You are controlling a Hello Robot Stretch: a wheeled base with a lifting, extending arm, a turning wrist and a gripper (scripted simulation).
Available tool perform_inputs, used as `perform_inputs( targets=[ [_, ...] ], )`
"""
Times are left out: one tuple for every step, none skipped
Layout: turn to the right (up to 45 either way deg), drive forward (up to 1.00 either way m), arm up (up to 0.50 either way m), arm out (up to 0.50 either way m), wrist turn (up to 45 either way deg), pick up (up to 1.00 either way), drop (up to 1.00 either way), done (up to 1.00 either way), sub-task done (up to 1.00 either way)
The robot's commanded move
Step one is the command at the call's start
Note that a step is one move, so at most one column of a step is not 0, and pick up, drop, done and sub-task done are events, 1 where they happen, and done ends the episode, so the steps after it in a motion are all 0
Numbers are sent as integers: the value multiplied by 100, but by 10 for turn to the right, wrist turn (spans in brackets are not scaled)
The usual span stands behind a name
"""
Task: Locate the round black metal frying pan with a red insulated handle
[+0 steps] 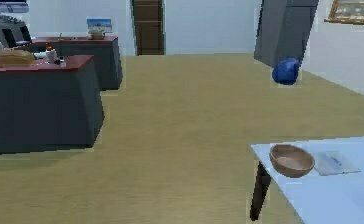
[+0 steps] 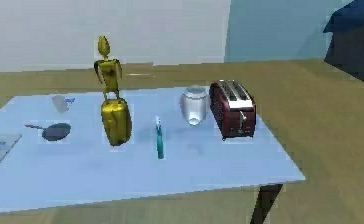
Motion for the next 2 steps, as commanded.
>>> perform_inputs(
  targets=[
    [450,0,0,0,0,0,0,0,0],
    [0,0,0,0,0,0,0,100,0]
  ],
)
